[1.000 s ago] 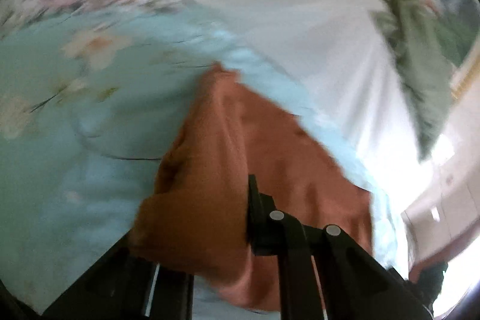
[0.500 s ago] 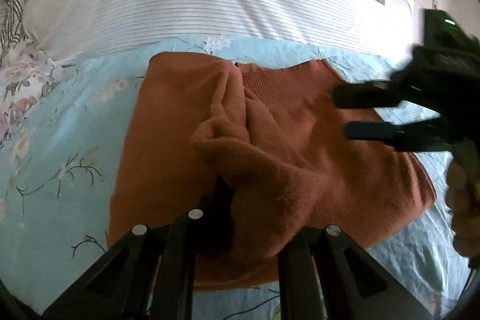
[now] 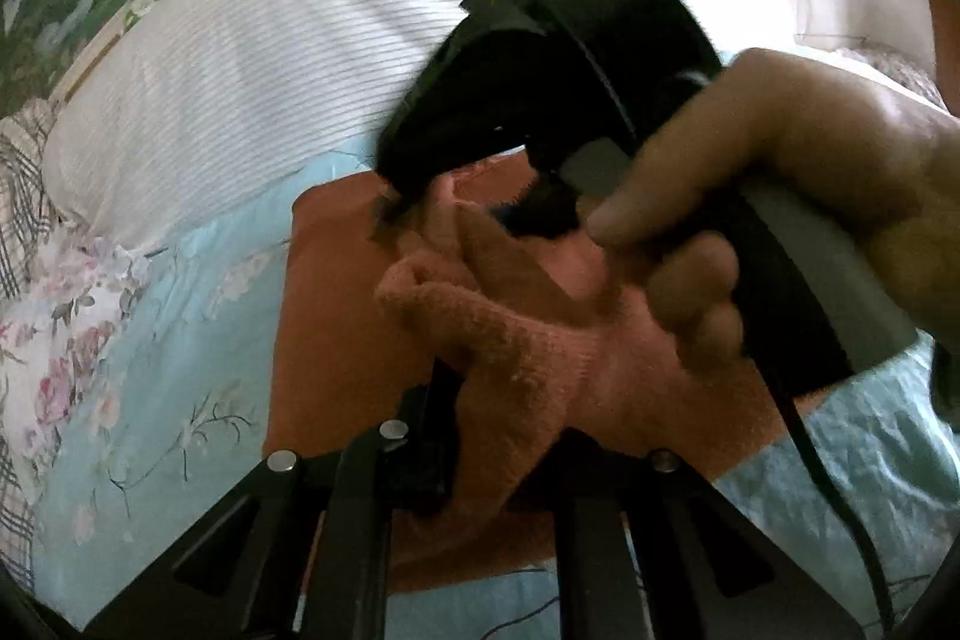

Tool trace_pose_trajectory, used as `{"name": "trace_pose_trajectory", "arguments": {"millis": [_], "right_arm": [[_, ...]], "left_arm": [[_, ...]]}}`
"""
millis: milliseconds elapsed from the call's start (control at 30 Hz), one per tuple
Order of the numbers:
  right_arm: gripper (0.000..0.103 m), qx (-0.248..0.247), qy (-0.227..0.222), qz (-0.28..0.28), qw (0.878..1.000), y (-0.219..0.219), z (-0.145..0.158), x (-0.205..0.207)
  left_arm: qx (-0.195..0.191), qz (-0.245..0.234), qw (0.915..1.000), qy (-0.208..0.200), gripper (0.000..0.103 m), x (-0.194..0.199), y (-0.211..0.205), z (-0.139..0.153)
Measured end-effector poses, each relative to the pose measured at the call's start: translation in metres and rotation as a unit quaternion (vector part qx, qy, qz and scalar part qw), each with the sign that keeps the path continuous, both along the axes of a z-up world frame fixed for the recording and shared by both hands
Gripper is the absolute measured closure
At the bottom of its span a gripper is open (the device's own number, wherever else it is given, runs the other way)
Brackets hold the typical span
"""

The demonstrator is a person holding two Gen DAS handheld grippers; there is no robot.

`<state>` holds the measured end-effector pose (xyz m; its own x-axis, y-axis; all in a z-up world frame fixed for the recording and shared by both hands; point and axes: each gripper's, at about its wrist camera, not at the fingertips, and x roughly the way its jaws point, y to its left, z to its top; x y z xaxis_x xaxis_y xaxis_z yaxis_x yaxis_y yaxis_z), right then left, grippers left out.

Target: Fold small clothes

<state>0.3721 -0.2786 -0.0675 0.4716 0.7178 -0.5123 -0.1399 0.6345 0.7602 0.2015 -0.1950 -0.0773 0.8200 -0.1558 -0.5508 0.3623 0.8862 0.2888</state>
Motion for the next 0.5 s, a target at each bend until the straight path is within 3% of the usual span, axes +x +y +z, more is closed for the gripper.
{"name": "trace_pose_trajectory", "arguments": {"millis": [67, 200, 300, 400, 500], "right_arm": [[0.087, 0.002, -0.018, -0.001, 1.000, -0.010, 0.008, -0.004], [0.088, -0.023, -0.084, -0.019, 0.996, -0.040, 0.045, -0.034], [0.088, -0.037, -0.110, -0.041, 0.992, -0.067, 0.062, -0.052], [0.088, -0.061, -0.094, -0.069, 0.991, -0.096, 0.054, -0.063], [0.088, -0.077, -0.050, -0.090, 0.992, -0.120, 0.021, -0.064]], "left_arm": [[-0.016, -0.011, 0.9998, 0.006, 0.095, -0.001, 0.001, 0.010], [-0.057, -0.053, 0.9969, 0.010, 0.095, -0.008, -0.015, 0.034], [-0.082, -0.082, 0.9929, 0.025, 0.094, -0.010, -0.037, 0.044], [-0.112, -0.107, 0.9860, 0.062, 0.094, -0.006, -0.060, 0.040], [-0.118, -0.112, 0.9808, 0.108, 0.094, 0.002, -0.078, 0.023]]}}
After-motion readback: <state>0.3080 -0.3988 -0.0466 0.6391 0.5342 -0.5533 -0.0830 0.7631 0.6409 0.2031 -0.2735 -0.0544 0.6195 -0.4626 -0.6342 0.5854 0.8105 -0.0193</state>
